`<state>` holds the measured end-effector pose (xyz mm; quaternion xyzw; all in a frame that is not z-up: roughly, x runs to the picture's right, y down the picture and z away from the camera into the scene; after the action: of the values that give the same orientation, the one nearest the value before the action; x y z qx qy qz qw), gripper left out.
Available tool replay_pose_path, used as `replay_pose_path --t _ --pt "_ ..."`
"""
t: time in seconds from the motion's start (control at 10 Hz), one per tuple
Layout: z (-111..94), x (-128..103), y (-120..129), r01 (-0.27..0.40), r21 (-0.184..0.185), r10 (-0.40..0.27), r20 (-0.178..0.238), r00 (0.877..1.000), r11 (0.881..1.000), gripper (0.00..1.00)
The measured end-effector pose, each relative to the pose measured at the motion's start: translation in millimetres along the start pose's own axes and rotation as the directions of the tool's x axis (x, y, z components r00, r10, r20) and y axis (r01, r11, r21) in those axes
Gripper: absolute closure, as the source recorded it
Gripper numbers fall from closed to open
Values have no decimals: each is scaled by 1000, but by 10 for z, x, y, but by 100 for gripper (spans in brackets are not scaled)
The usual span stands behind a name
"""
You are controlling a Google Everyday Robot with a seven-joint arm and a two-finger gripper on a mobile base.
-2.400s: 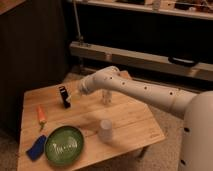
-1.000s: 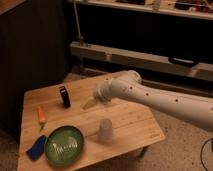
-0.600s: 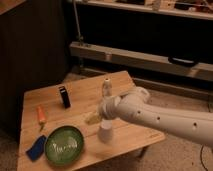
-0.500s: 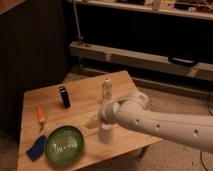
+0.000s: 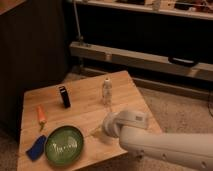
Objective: Place the ceramic cup over the eraser
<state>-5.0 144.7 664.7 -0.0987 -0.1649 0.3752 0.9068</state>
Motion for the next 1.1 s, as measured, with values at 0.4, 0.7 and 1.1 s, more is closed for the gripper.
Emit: replay_pose_path --t 0.4,0.7,1.1 --pt "100 289 -73 -74 -30 74 10 997 997 20" --pt "333 570 -3 -103 -75 105 19 994 992 20" --pt "512 594 -115 -65 -89 72 78 994 994 20"
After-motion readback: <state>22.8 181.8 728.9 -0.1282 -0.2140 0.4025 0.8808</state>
